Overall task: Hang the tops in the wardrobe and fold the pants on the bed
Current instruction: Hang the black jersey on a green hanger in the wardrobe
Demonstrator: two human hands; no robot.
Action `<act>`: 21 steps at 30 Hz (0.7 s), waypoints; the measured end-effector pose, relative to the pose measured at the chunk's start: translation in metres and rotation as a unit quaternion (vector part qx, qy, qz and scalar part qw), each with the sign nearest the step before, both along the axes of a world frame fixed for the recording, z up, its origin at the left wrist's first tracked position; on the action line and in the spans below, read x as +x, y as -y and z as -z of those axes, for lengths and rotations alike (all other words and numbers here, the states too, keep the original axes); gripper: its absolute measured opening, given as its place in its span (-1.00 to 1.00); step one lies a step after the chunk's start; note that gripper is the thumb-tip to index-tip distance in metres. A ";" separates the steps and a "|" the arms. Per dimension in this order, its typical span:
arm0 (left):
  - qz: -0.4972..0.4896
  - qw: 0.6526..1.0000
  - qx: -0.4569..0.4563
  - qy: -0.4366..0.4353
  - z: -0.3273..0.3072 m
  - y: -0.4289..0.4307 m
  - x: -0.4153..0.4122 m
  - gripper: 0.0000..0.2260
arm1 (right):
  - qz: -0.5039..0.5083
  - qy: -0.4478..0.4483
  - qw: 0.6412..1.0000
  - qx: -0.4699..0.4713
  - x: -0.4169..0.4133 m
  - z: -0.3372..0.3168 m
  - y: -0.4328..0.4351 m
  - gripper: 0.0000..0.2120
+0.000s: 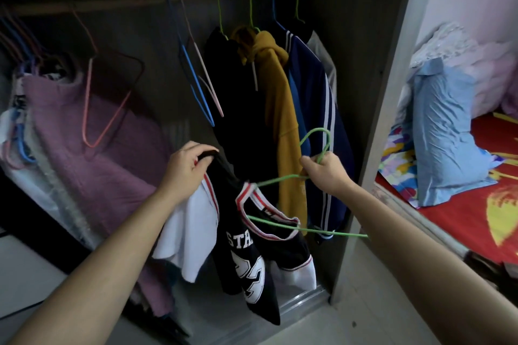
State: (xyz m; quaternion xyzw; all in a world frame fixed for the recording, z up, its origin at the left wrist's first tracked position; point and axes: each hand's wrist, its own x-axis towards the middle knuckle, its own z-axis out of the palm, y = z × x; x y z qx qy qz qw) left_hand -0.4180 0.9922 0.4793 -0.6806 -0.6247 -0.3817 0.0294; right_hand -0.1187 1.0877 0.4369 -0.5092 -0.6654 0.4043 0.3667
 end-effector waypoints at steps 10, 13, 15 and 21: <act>0.047 0.976 -0.096 -0.190 -0.025 -0.006 0.036 -0.76 | -0.005 -0.126 0.992 -0.021 -0.014 -0.011 0.001 -0.49; 0.057 0.979 -0.107 -0.164 -0.012 -0.008 0.049 -0.76 | -0.018 -0.149 0.989 -0.009 -0.016 -0.015 0.006 -0.42; 0.042 0.984 -0.088 -0.146 -0.004 -0.009 0.055 -0.75 | -0.030 -0.163 0.986 -0.004 -0.015 -0.017 0.011 -0.36; -0.131 0.984 -0.027 -0.114 0.006 -0.013 0.068 -0.41 | 0.011 -0.067 0.984 0.165 -0.024 -0.015 0.019 -0.57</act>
